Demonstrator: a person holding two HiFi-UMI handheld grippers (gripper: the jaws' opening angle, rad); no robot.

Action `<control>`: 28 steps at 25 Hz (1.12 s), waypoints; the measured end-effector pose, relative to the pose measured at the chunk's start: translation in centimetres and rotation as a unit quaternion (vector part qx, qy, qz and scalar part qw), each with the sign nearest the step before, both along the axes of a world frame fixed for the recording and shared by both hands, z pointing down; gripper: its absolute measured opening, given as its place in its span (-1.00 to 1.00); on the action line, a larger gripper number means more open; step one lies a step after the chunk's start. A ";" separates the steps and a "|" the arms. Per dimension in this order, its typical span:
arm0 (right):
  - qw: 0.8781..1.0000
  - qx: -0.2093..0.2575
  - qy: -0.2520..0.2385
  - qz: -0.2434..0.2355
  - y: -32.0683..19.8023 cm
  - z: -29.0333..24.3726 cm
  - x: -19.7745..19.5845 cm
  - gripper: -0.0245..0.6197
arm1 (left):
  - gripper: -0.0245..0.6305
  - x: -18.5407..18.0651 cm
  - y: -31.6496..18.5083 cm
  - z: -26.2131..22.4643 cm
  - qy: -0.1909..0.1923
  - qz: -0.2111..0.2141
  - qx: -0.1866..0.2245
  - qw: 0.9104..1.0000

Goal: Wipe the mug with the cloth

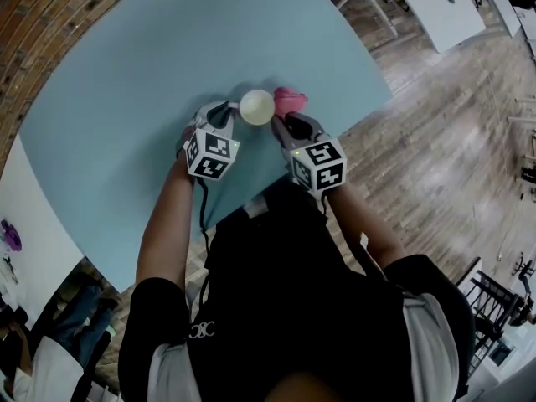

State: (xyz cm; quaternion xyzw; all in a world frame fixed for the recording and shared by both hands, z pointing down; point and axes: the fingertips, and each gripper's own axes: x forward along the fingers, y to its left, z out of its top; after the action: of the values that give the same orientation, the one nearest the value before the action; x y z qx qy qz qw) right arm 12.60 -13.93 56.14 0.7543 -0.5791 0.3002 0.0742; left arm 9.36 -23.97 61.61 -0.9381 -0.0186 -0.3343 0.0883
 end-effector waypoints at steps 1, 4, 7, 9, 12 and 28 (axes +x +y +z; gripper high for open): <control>1.000 0.011 -0.009 0.001 -0.1 -0.2 -0.1 -0.80 | -0.78 0.0 -0.1 0.0 -0.001 -0.004 -0.003 1.000; 0.999 0.009 -0.030 0.015 0.1 1.3 -0.1 -0.80 | -0.78 0.2 -0.1 0.0 -0.002 -0.009 -0.003 1.000; 0.999 -0.021 -0.032 0.013 0.2 3.9 -0.8 -0.79 | -0.78 -0.1 -0.1 0.0 -0.010 -0.016 -0.004 1.000; 0.999 -0.041 -0.033 0.007 0.1 5.4 -1.5 -0.80 | -0.78 -0.4 -0.1 -0.1 -0.011 -0.030 -0.021 0.999; 0.998 -0.057 -0.036 -0.001 0.0 6.6 -1.9 -0.79 | -0.78 -1.0 0.1 0.0 -0.012 -0.043 -0.033 0.998; 0.999 -0.020 -0.015 -0.032 -0.8 5.6 -6.6 -0.80 | -0.76 -3.3 2.5 0.2 -0.035 -0.047 -0.035 0.998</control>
State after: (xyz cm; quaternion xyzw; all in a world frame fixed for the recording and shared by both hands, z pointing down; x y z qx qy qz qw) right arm 5.97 -14.75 61.72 0.7291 -0.5982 0.3201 0.0902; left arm 6.04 -21.44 61.85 -0.9283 0.0107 -0.3697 0.0394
